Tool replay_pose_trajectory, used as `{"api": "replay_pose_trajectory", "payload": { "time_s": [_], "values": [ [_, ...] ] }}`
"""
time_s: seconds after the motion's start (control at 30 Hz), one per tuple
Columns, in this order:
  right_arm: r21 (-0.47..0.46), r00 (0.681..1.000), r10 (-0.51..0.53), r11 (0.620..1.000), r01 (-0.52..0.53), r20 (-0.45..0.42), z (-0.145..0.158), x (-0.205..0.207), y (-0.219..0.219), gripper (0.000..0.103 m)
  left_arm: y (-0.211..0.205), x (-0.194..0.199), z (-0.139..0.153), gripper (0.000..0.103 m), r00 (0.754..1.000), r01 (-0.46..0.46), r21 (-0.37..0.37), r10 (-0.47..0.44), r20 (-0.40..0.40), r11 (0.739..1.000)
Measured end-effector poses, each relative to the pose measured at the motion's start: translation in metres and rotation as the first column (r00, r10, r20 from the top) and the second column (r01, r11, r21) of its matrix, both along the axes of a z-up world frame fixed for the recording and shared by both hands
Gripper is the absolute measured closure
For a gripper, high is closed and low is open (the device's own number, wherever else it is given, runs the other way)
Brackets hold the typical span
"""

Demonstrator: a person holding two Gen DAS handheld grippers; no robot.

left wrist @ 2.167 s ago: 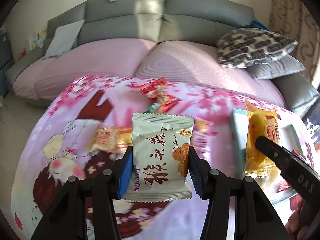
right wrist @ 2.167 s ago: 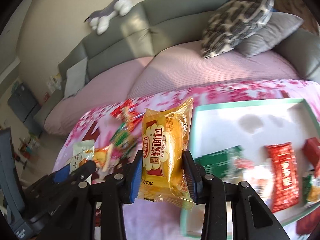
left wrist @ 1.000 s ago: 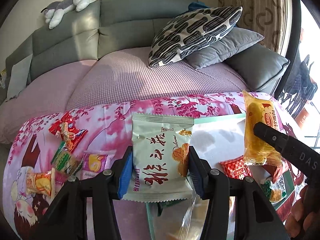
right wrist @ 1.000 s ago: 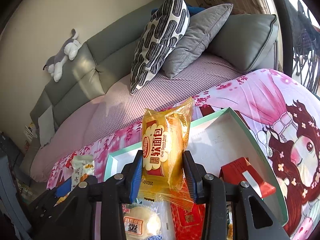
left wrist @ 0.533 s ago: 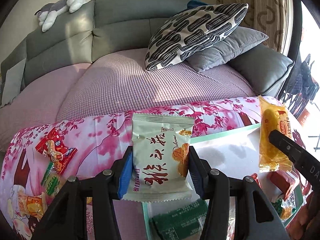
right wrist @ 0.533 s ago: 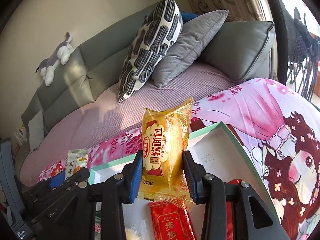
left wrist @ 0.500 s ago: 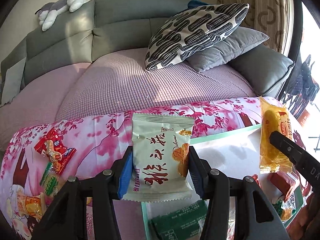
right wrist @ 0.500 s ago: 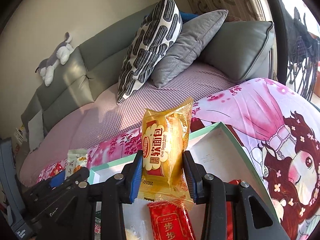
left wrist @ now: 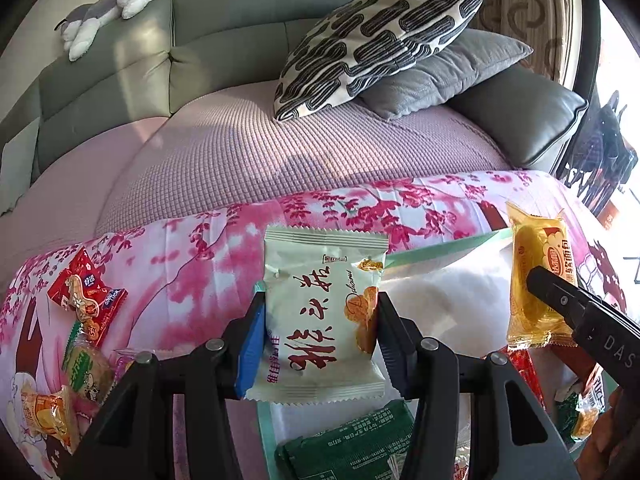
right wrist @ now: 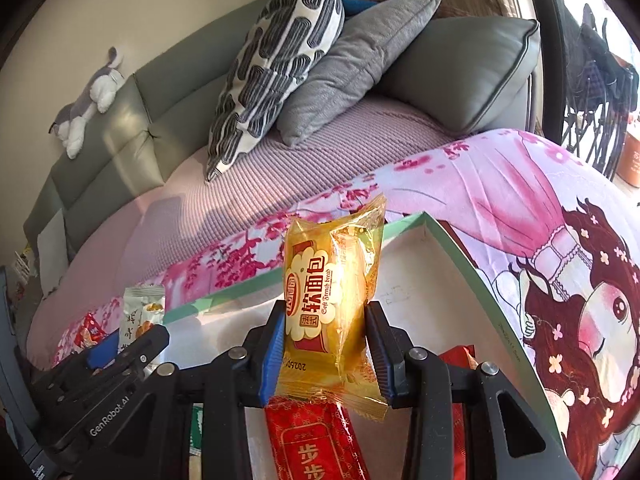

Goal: Organize snacks
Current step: 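Carry the white packet and yellow bread bag toward the tray with both grippers, then lower both packs into the tray and open both grippers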

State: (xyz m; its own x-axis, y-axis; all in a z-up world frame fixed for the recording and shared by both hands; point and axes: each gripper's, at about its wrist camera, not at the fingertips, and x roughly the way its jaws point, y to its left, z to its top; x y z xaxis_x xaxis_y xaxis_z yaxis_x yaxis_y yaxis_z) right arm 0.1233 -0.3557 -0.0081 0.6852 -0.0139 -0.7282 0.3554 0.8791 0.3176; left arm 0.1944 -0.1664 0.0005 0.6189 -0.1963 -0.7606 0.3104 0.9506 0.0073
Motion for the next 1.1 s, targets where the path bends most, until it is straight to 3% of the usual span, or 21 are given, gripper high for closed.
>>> {"api": "replay_pose_trajectory", "payload": {
  "time_s": [0.43, 0.93, 1.1],
  "values": [
    [-0.025, 0.997, 0.006, 1.0, -0.008, -0.078, -0.017, 0.006, 0.004, 0.062, 0.0, 0.007, -0.016, 0.049, 0.998, 0.002, 0.0, -0.002, -0.069, 1.0],
    [-0.039, 0.996, 0.008, 0.999, -0.011, -0.09, -0.018, 0.007, 0.007, 0.061, 0.0, 0.012, -0.026, 0.049, 0.991, 0.016, -0.016, -0.018, -0.134, 1.0],
    [-0.05, 0.995, 0.013, 0.999, -0.018, -0.103, -0.018, 0.008, 0.008, 0.055, 0.0, 0.012, -0.027, 0.049, 0.99, 0.022, -0.022, -0.025, -0.137, 1.0]
  ]
}}
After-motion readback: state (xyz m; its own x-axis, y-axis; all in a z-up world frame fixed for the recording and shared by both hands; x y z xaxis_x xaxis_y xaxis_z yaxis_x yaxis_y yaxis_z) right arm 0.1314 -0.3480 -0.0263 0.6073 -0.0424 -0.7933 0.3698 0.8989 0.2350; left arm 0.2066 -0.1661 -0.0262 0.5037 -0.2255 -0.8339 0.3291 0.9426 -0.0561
